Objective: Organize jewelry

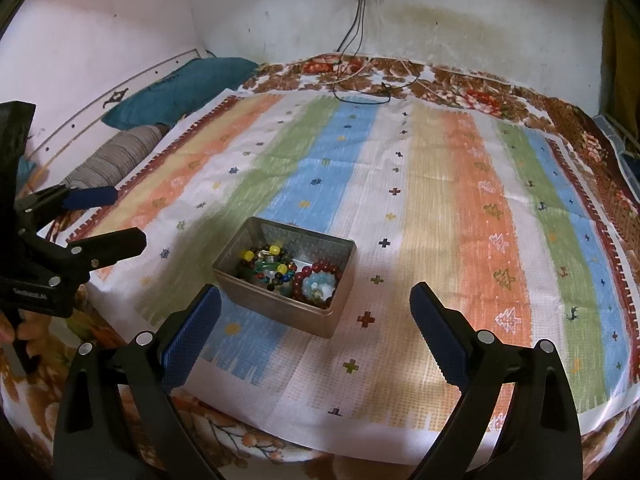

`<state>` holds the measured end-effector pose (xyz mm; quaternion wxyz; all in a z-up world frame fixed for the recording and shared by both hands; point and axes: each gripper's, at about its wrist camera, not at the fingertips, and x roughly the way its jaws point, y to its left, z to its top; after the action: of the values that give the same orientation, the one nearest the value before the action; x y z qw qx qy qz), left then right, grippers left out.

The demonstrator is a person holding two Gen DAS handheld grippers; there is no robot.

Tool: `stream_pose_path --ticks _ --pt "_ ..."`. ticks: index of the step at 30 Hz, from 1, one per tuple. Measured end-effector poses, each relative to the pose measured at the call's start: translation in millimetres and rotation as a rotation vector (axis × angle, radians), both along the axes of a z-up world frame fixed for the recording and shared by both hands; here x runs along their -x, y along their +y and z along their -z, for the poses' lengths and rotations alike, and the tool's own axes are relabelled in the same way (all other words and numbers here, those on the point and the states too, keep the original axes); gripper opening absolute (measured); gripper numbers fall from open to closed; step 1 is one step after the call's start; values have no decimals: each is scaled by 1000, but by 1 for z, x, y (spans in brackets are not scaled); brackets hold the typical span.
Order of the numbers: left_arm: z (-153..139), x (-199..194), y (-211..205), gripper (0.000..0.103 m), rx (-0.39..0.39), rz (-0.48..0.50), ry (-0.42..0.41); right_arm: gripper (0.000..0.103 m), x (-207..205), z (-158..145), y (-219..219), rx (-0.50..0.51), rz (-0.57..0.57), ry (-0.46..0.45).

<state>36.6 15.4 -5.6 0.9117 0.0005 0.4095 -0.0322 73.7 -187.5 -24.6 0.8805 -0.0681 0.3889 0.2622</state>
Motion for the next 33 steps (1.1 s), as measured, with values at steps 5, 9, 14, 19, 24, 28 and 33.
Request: stream_pose_path --ticks 5,9,14,19,24,28,33 --pt "0 1 -1 97 4 10 -8 96 -1 0 2 -3 12 3" --pt "0 1 -1 97 10 14 -5 96 -4 1 3 -4 21 10" --pt "-3 3 -3 97 20 19 -9 96 -5 2 4 4 25 10" --pt "-3 3 -3 97 17 24 -11 96 -6 4 2 3 26 14" --pt "-3 4 -4 97 17 24 -10 96 -6 4 2 4 23 12" --pt "-3 4 -3 97 17 25 -11 96 -7 6 0 -2 18 12" --pt "-3 4 -4 97 15 25 -10 96 -7 6 -1 2 17 10"
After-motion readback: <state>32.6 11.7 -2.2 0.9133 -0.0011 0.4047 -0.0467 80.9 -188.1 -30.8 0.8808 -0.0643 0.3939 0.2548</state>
